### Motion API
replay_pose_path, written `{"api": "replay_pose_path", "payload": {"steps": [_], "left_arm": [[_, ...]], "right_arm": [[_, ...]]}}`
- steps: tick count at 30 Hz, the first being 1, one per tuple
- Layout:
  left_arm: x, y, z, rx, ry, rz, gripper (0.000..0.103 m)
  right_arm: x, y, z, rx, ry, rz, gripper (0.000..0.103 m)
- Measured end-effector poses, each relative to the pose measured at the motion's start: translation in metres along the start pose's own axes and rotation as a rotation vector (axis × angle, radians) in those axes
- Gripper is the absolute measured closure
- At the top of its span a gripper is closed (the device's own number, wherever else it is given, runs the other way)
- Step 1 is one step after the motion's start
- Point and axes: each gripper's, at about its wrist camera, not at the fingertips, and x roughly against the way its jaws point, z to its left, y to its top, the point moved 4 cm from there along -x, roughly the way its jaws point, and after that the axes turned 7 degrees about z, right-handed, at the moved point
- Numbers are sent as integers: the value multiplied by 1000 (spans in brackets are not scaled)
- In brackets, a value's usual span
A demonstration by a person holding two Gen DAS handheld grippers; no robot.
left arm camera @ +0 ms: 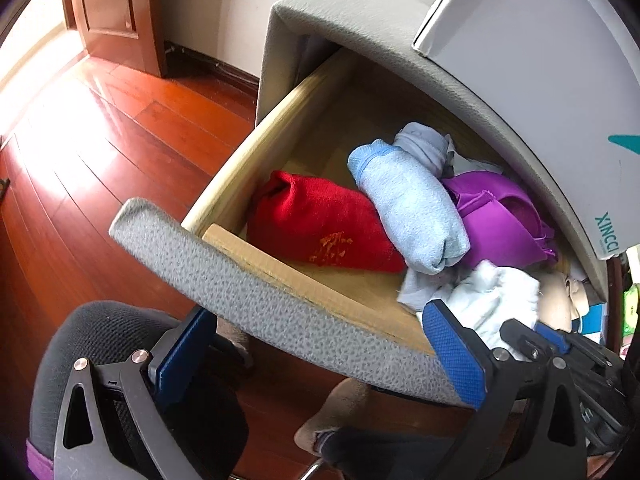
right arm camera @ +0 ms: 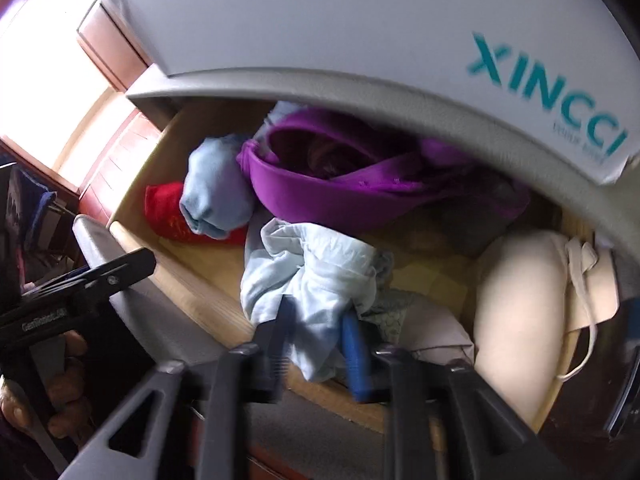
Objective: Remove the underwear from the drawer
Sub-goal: 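Grasp the white cloth with the right gripper and drop it into the XINCCI box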
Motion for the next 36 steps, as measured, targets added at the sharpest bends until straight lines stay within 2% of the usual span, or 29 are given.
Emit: {"api": "replay_pose_path", "payload": {"steps": [3,7,11,14,19,22,24,26,29,32,36], "left_arm": [[-3,-3,1,-10,3,-3,0],[-1,-4,-2,-23,17,-18,0],[7,-5,-2,-42,35,-36,1],[15,-9,-4,-85,60,-80,1],[37,-16,-11,-179,132,-159,1],[47,-19,-13,-218,135,-168,1],[53,-22,-12,-227,137,-166,1],[60,-24,-10,-235,133,-159,1],[73,-28,-6,-250,119,-180,1],[85,-27,-5,-278,121,-215,1],[95,-19,-6,-294,107,-249,1]], "right_arm": [[9,-5,2,3,20,-43,91],[37,-23,14,-13,41,-131,93],[91,-35,18,-49,103,-242,93],[138,-39,25,-49,161,-342,93],[237,-17,32,-16,213,-522,93],[269,13,25,-17,210,-572,93],[278,39,16,-22,162,-582,93],[273,68,4,-49,145,-559,93],[240,111,-19,-97,115,-503,93],[203,138,-48,-170,84,-440,93],[156,154,-68,-253,71,-385,93]]}}
